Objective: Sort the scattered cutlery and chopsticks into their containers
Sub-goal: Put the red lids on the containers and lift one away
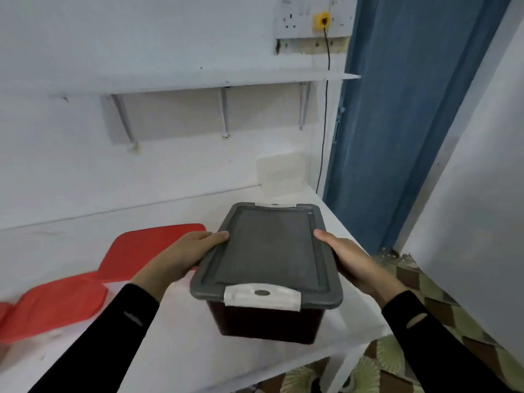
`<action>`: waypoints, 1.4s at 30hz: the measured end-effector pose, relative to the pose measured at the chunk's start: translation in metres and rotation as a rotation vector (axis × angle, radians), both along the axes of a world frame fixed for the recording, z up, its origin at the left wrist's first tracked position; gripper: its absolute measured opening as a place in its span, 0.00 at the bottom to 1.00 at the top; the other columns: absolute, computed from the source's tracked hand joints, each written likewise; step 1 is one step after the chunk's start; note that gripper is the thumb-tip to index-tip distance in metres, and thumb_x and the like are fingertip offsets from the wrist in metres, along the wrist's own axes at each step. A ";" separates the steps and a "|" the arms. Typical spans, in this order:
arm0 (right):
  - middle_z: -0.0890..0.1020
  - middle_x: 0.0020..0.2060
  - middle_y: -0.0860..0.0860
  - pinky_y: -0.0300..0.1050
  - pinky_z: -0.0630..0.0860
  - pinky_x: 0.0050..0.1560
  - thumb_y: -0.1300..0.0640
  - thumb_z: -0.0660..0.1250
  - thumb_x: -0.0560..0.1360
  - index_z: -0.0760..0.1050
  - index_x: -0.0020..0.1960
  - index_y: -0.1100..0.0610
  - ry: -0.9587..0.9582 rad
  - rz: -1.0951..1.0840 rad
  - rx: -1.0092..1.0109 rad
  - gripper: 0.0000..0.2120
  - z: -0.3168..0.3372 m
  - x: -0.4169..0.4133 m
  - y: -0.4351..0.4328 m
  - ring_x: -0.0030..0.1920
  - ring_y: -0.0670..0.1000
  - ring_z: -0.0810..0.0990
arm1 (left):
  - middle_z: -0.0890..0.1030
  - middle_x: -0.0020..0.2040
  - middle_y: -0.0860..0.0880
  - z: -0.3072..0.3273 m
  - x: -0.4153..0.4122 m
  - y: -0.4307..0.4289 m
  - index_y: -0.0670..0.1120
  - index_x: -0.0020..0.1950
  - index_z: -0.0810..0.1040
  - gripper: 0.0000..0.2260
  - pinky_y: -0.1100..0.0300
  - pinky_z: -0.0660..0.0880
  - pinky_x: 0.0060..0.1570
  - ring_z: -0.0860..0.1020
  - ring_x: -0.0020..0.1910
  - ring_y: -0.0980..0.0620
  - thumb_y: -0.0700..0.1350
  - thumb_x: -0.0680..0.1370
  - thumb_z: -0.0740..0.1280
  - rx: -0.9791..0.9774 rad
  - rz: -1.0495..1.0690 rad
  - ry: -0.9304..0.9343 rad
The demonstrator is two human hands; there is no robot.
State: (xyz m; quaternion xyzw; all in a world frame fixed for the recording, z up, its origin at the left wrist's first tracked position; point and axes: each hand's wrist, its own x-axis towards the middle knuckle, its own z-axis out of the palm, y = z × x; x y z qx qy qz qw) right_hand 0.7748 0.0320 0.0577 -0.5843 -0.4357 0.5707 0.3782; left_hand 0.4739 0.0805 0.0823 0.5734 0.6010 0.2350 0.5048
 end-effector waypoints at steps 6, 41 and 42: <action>0.87 0.42 0.53 0.42 0.81 0.39 0.48 0.66 0.72 0.87 0.41 0.53 0.263 0.102 0.319 0.12 0.132 -0.067 0.020 0.41 0.50 0.86 | 0.83 0.46 0.40 0.138 -0.064 -0.021 0.40 0.55 0.83 0.17 0.54 0.74 0.44 0.79 0.42 0.46 0.52 0.78 0.65 0.154 0.130 -0.463; 0.80 0.31 0.47 0.41 0.72 0.38 0.45 0.58 0.81 0.78 0.50 0.54 0.374 -0.027 0.658 0.15 0.285 -0.293 0.290 0.33 0.47 0.78 | 0.80 0.36 0.50 0.264 -0.269 0.232 0.45 0.57 0.78 0.22 0.58 0.78 0.33 0.79 0.32 0.53 0.57 0.84 0.50 0.418 0.077 -0.779; 0.80 0.32 0.46 0.41 0.74 0.40 0.45 0.56 0.81 0.78 0.49 0.53 0.330 -0.098 0.693 0.15 0.281 -0.291 0.284 0.33 0.46 0.78 | 0.80 0.36 0.51 0.251 -0.271 0.228 0.45 0.51 0.78 0.21 0.58 0.78 0.34 0.80 0.34 0.53 0.57 0.84 0.51 0.430 0.101 -0.827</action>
